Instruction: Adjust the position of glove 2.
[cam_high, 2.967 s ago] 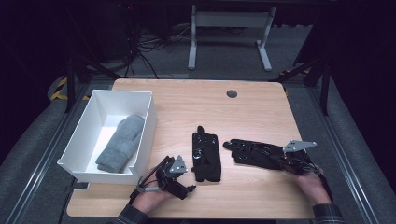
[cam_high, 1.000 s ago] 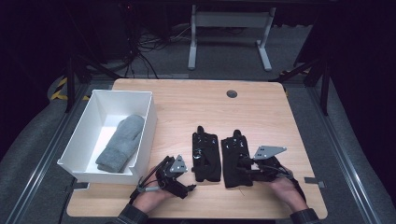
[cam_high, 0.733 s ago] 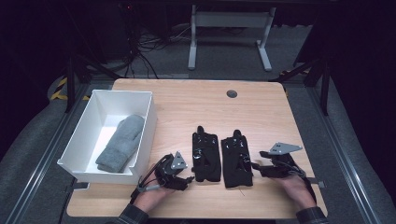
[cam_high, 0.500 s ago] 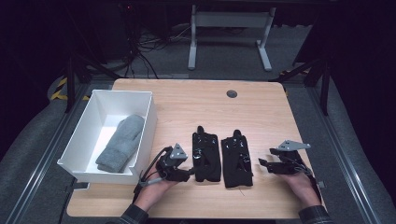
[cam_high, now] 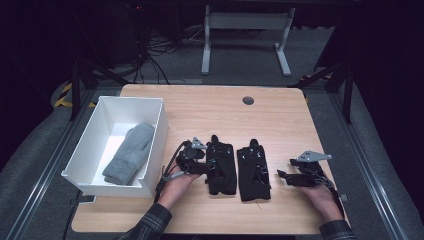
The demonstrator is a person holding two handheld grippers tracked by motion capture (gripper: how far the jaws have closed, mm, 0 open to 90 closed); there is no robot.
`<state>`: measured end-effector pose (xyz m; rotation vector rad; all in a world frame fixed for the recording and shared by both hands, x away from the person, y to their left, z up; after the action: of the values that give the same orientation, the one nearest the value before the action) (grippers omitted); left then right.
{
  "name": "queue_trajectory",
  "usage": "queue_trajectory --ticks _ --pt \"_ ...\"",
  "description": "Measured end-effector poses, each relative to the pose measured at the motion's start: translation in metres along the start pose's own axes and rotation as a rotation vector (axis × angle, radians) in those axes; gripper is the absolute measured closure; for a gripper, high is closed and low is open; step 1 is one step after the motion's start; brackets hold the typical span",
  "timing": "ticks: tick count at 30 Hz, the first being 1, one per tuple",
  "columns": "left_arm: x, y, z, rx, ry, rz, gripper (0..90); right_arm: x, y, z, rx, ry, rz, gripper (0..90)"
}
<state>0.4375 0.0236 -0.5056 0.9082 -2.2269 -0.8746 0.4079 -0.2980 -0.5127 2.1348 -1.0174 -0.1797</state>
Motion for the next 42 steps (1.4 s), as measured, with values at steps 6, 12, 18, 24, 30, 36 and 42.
queue_trajectory --ticks 6,12,18,24,30,36,42 --pt "0.000 -0.007 0.002 -0.016 0.017 0.009 61.7 0.000 -0.001 0.000 0.003 -0.001 0.002 29.5" --pt "0.002 -0.007 0.000 -0.030 0.050 0.037 81.0 0.000 -0.001 0.000 0.004 -0.001 0.002 29.6" --pt "0.005 0.000 -0.007 -0.008 0.075 0.070 87.0 -0.003 0.003 -0.004 0.015 0.001 -0.040 53.1" --pt "0.011 0.014 -0.016 0.012 0.089 0.125 87.0 -0.017 0.002 -0.017 0.045 0.046 -0.112 80.2" --pt "0.015 0.022 -0.018 0.006 0.108 0.166 87.0 -0.030 -0.005 -0.025 0.050 0.068 -0.167 89.7" --pt "0.020 0.024 -0.019 -0.004 0.122 0.203 87.0 -0.037 -0.012 -0.027 0.036 0.076 -0.195 90.0" --pt "0.027 0.027 -0.025 -0.005 0.106 0.215 87.0 -0.046 -0.015 -0.034 0.036 0.101 -0.214 90.0"
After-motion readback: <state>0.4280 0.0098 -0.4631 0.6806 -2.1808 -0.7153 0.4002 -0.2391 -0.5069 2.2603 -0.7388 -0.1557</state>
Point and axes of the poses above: each handheld gripper's, and its own axes: y roughly backward along the jaws, z roughly out of its underside, x roughly to its right, the point moved 7 cm from there along -y, roughly forward along the jaws, and after that the axes turned 12 degrees about y, right-handed, at the moved point
